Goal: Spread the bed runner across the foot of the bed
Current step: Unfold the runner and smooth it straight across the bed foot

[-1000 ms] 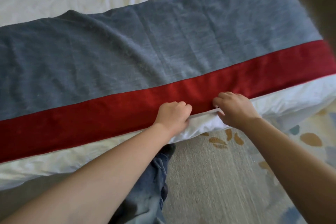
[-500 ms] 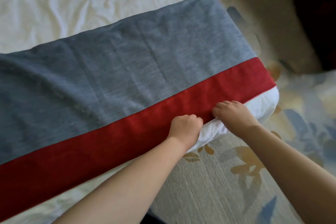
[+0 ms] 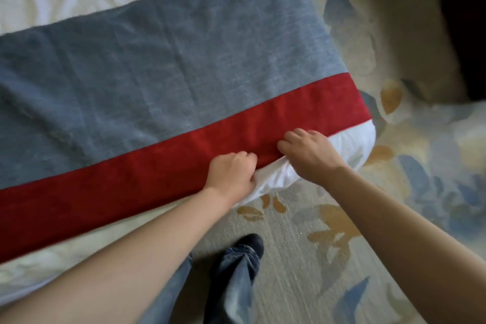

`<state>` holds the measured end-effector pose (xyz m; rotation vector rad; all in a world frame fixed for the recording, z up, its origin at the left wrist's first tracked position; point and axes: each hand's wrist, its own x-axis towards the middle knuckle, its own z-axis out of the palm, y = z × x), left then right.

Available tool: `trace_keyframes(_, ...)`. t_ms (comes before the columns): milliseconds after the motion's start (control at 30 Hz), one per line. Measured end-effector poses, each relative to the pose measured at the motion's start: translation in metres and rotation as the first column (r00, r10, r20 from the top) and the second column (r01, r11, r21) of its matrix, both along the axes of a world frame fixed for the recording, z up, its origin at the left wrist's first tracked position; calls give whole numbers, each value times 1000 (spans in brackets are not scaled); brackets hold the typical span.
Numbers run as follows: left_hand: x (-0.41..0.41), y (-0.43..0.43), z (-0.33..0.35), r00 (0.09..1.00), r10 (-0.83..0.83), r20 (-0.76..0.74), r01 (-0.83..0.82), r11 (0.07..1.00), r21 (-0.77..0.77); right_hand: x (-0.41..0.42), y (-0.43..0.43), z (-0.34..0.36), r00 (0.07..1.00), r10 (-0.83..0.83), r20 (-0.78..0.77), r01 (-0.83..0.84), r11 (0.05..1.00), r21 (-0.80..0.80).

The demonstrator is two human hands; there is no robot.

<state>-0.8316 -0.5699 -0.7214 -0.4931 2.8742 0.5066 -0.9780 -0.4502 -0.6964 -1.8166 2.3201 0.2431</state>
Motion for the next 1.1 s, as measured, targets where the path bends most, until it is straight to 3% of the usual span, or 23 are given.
trace_keyframes(233,-65,39,7,997,64,-46,-66,997,-28,-56,32,-1,989,-73,-126,73,997,-3)
trace_keyframes(333,-83,51,8,997,62,-34,-64,997,-42,-67,42,-2,989,-116,-94,119,992,28)
trace_keyframes(567,-88,56,11,996,83,25,-83,997,-8,-75,67,-7,992,-118,-38,123,962,245)
trace_keyframes(733,-99,35,24,991,91,-95,-93,996,-10,-90,82,15,952,-305,-10,303,942,146)
trace_keyframes(867,-112,-4,41,970,151,-193,-159,987,-31,-114,44,36,959,-282,5,281,957,76)
trace_keyframes(1100,-132,-98,55,958,219,-186,-237,968,-82,-138,-88,58,954,-289,75,291,956,-16)
